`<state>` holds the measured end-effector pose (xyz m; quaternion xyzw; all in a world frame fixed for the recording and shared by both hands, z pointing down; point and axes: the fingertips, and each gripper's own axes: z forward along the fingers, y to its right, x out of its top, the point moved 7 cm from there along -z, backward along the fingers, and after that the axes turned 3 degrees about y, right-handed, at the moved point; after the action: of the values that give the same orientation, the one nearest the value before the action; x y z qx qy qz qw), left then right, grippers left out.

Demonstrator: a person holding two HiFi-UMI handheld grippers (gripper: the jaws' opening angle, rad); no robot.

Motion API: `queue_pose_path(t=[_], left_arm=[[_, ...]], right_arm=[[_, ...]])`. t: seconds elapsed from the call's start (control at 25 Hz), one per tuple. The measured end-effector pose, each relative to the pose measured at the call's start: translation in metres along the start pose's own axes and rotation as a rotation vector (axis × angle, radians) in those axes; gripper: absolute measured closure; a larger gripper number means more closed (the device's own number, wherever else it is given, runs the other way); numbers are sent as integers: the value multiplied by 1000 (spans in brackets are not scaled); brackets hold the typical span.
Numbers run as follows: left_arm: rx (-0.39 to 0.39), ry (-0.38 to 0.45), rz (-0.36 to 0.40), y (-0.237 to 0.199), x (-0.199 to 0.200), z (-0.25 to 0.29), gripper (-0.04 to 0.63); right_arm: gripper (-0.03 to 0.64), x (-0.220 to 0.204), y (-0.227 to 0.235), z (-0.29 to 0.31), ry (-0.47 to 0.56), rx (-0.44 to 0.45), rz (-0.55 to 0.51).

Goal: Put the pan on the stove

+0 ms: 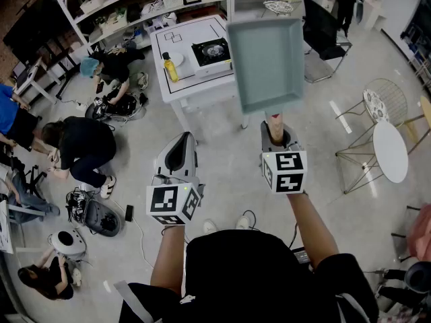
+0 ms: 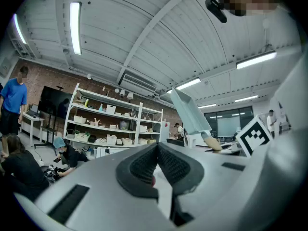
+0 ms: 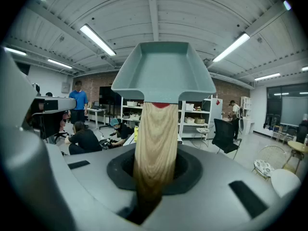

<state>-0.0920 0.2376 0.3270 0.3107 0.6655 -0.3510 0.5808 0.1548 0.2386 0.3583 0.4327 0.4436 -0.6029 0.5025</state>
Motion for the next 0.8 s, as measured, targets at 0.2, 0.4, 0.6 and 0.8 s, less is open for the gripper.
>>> queue_pose_path(t=[0.2, 0.4, 0.6, 0.8], left_arm=[[6, -1, 1, 7, 1, 4, 584], [18, 3, 8, 19, -3, 3, 584], [34, -1, 8, 28, -9, 0, 584], [50, -9, 11, 29, -13, 0, 584]], right_arm=[[569, 0, 7, -1, 1, 5, 16], [569, -5, 15, -5, 5, 21, 25], [569, -9, 20, -7, 9, 43, 13], [569, -11, 19, -3, 4, 59, 17]])
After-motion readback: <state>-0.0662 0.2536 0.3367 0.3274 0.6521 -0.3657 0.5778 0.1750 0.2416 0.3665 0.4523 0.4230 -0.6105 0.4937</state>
